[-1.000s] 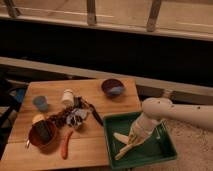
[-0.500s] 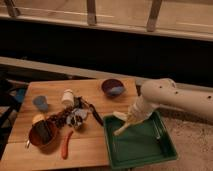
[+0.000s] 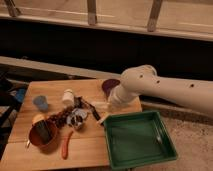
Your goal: Place banana in metal cup
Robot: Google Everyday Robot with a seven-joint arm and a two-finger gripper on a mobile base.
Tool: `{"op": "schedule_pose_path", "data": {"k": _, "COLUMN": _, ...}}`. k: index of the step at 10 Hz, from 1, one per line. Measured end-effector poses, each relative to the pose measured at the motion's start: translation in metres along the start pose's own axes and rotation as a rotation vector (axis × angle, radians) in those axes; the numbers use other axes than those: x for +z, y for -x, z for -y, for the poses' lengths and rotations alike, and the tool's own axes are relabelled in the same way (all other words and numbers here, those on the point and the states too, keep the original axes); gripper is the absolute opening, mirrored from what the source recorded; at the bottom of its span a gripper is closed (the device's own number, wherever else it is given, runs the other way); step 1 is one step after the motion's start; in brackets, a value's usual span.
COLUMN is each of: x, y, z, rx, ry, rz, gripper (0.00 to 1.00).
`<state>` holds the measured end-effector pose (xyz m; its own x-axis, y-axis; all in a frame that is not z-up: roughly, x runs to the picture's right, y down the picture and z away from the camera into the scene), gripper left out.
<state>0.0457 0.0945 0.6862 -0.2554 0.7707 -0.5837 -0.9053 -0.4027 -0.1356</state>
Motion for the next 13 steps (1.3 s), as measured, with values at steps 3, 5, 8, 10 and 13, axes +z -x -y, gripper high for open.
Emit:
{"op": "schedule_pose_path", "data": {"k": 3, "x": 0.000, "y": 0.000, "z": -0.001, "rx": -0.002, "ry": 0.000, "rz": -0.001, "gripper": 0.00}}
{"op": "schedule_pose_path", "data": {"k": 5, "x": 0.000, "y": 0.000, "z": 0.000, "rx": -0.017, "ry": -0.015, "rz": 0.003, "gripper": 0.00}}
{"op": "schedule_pose_path", "data": {"k": 8, "x": 0.011, "y": -0.006, "z": -0.035, "rx": -0.115, "ry": -0.013, "rz": -0.006, "gripper": 0.00}}
{"op": "schedule_pose_path", "data": {"k": 10, "x": 0.026, "y": -0.020, "z": -0.076, "rx": -0.197, "ry": 0.010, "rz": -0.033, "gripper": 0.00}}
{"op": "schedule_pose_path", "data": {"k": 13, "x": 0.048, "y": -0.042, "z": -0.125, "rx": -0.301, "ry": 0.048, "rz": -0.100, "gripper": 0.02}}
